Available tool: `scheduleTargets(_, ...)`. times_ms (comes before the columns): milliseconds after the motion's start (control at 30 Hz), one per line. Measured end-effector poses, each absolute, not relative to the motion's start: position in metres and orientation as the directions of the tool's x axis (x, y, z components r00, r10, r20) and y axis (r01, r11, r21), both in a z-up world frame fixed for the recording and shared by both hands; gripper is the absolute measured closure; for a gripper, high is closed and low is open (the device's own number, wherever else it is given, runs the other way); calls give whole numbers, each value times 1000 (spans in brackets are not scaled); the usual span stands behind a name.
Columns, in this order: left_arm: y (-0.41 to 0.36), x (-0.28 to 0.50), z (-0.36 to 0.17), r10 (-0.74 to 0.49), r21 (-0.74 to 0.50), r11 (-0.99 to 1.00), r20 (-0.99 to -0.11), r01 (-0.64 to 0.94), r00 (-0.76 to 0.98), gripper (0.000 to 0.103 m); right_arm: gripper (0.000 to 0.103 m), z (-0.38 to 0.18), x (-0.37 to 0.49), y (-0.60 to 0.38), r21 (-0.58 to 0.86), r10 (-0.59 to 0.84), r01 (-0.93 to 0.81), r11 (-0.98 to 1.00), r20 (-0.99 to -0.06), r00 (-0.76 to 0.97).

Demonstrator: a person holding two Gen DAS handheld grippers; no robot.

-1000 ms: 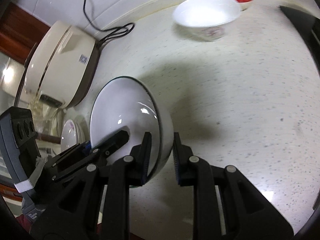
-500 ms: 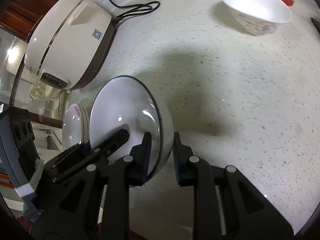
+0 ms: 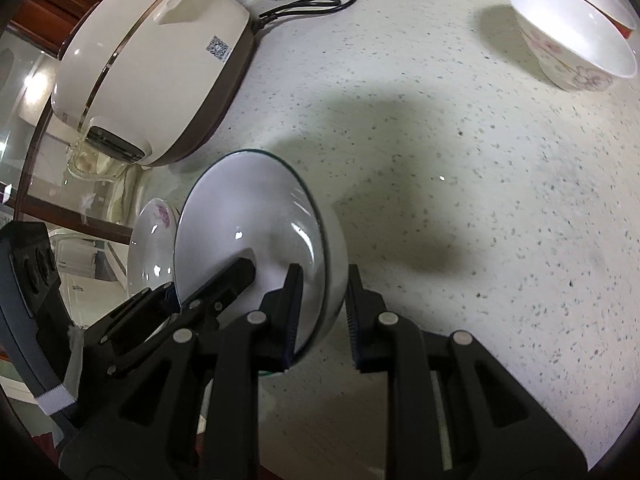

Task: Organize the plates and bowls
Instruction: 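Carry the green-rimmed bowl beside the plate stack and lower it, then open both grippers and move them toward the white flowered bowl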

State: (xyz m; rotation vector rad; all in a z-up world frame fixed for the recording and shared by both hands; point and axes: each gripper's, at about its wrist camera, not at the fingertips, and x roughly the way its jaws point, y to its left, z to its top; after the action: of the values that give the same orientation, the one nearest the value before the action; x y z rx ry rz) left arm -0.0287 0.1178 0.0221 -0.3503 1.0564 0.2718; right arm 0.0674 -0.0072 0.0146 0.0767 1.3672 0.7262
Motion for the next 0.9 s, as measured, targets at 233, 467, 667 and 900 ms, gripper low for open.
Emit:
scheduleTargets(233,125,-24,15,65,-127,909,-897,-396,437,81,79,7,67,0,448,498,-439,779,-867,-2)
scheduleTargets(467,123,-21,15,96,-89,918,-896,-387,434,77,76,2,70,0,444,486,-426,788,-874,-11)
scheduleTargets(667,126,-21,19,102,-84,915,-898,-396,428,49,55,8,75,-10,474,518,-394,787,-855,8)
scheduleTargets(900,118,-23,31,144,-47,928,-870,-370,472,44,39,20,76,-18,508,568,-398,764,-822,42)
